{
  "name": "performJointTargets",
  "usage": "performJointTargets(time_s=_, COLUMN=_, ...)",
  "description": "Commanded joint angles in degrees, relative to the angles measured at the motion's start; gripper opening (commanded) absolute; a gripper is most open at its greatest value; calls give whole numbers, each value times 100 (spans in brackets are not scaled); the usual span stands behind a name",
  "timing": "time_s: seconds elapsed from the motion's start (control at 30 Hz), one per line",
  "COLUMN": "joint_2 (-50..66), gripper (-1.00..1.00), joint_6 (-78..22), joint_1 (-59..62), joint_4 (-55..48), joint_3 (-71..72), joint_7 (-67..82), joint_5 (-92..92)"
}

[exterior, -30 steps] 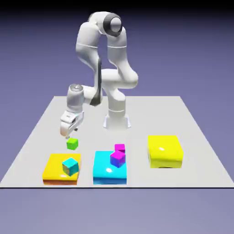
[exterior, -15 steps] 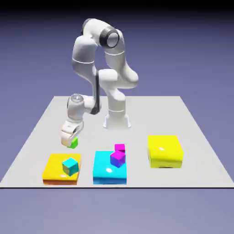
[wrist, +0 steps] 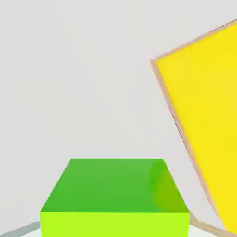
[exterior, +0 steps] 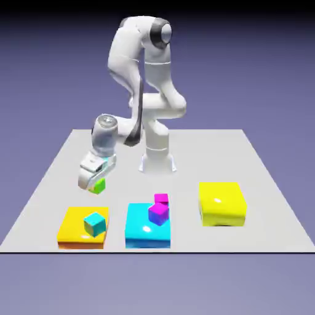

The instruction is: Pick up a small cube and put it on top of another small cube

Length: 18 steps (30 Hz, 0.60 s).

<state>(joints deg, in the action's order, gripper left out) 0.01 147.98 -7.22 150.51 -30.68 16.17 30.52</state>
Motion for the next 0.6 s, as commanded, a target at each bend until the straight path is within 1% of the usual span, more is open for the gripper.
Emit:
performJointTargets(time_s=0.0, joint_2=9, gripper=-100, joint_6=-232, joint_1=-25, joint_4=-191, joint_3=123, joint_7=-185, joint_5=-222)
performJointTargets(time_s=0.27, joint_2=75, gripper=-100, joint_6=-2106, joint_1=-1663, joint_4=-1694, joint_3=1098, joint_7=-1628, joint_5=-1997)
performJointTargets(time_s=0.3, joint_2=75, gripper=-100, joint_6=-2106, joint_1=-1664, joint_4=-1694, joint_3=1098, joint_7=-1628, joint_5=-1998)
performJointTargets(time_s=0.43, joint_2=755, gripper=-100, joint_6=-1110, joint_1=-1545, joint_4=-1367, joint_3=1105, joint_7=-1539, joint_5=-2134)
performJointTargets(time_s=0.47, joint_2=806, gripper=-100, joint_6=-1036, joint_1=-1536, joint_4=-1342, joint_3=1106, joint_7=-1532, joint_5=-2144)
performJointTargets(time_s=0.5, joint_2=806, gripper=100, joint_6=-1036, joint_1=-1536, joint_4=-1342, joint_3=1106, joint_7=-1532, joint_5=-2144)
performJointTargets(time_s=0.53, joint_2=806, gripper=100, joint_6=-1036, joint_1=-1536, joint_4=-1342, joint_3=1106, joint_7=-1532, joint_5=-2144)
performJointTargets(time_s=0.57, joint_2=636, gripper=100, joint_6=-1284, joint_1=-1566, joint_4=-1424, joint_3=1104, joint_7=-1554, joint_5=-2110)
